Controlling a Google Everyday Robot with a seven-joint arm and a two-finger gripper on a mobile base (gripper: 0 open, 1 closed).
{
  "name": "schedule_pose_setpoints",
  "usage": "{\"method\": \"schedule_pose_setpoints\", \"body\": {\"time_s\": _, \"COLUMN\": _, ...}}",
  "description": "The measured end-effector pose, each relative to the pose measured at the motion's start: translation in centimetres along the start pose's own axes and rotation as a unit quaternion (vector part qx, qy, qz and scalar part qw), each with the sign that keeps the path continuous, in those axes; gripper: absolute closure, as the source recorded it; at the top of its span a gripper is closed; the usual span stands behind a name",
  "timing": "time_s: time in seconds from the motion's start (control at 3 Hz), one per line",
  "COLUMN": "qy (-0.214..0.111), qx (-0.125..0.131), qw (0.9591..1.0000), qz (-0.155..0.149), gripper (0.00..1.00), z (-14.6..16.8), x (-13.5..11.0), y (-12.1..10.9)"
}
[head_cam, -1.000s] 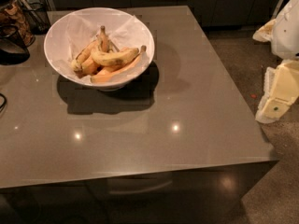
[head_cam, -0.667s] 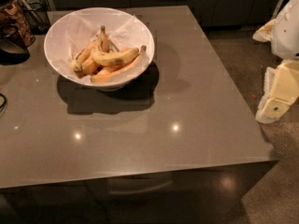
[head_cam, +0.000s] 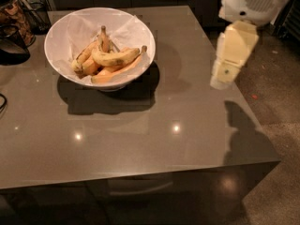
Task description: Pick banana from white bowl
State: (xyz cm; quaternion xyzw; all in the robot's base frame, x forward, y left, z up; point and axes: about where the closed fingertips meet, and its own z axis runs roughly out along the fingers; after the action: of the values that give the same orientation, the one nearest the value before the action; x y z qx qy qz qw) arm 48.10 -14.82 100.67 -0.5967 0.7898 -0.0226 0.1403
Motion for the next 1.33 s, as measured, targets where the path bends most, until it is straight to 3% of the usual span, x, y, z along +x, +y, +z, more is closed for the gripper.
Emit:
{"method": "schedule_pose_setpoints", "body": {"time_s": 0.33, "qy": -0.002, "qx": 0.004, "qw": 0.9999, "qz": -0.013, "gripper": 0.00, "z": 0.6, "x": -4.8, "y": -2.0}}
{"method": "schedule_pose_setpoints", "body": {"time_s": 1.0, "qy": -0.033, "qx": 0.024, "qw": 0.9988, "qz": -0.028, "gripper": 0.00, "z": 0.5, "x": -7.1, "y": -2.7}}
{"method": "schedule_pose_setpoints", "body": {"time_s": 1.33, "qy": -0.044, "qx": 0.016, "qw": 0.9968, "qz": -0.064, "gripper": 0.00, "z": 0.5, "x": -10.0, "y": -1.3}}
